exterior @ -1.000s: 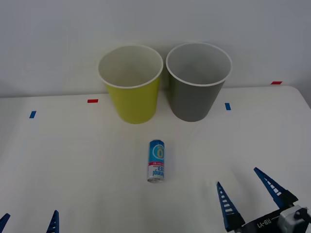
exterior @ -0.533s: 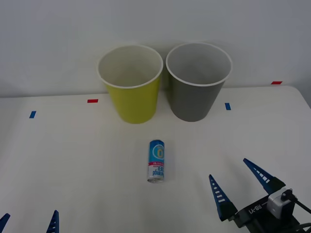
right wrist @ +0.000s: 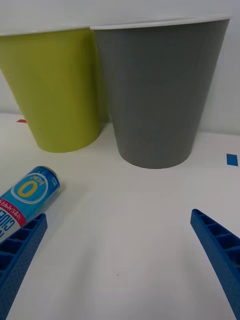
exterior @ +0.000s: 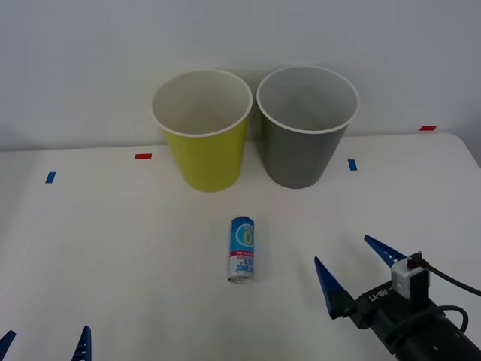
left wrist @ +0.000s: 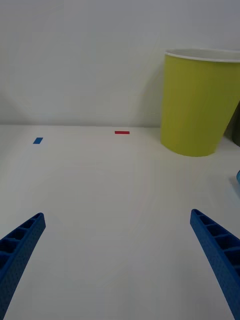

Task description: Put cans in the gray bin and PET bottles in the light green bin.

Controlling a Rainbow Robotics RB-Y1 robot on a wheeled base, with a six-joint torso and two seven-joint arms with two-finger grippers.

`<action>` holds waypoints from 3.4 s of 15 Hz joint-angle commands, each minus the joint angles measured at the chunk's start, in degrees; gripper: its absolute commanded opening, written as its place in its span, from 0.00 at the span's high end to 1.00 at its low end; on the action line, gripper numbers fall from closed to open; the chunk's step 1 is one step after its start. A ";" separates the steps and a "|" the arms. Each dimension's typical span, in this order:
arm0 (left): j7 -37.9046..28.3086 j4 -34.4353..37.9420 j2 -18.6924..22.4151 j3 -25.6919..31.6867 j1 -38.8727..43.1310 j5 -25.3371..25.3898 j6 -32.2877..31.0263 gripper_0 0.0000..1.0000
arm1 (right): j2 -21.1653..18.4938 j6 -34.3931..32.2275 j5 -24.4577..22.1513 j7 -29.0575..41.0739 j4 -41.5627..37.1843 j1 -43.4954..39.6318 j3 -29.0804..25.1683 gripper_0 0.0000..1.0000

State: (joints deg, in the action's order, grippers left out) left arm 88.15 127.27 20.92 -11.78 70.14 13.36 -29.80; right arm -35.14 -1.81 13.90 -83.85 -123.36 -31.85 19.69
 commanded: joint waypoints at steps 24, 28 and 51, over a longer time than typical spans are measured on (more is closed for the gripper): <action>0.00 0.00 0.00 0.00 0.00 0.00 0.00 0.00 | 5.35 76.34 6.40 34.45 -9.71 38.09 6.15 0.00; 0.00 0.00 0.00 0.00 0.00 0.00 0.00 0.00 | 3.94 84.87 7.55 34.72 -13.05 42.05 7.03 0.00; 0.00 0.00 0.00 0.00 0.00 0.00 0.00 0.00 | 5.44 91.72 26.36 51.86 10.51 70.44 17.14 0.00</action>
State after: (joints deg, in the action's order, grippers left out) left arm 88.15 127.27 20.92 -11.78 70.14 13.36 -29.80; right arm -29.69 90.24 40.03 -32.09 -114.09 37.44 35.75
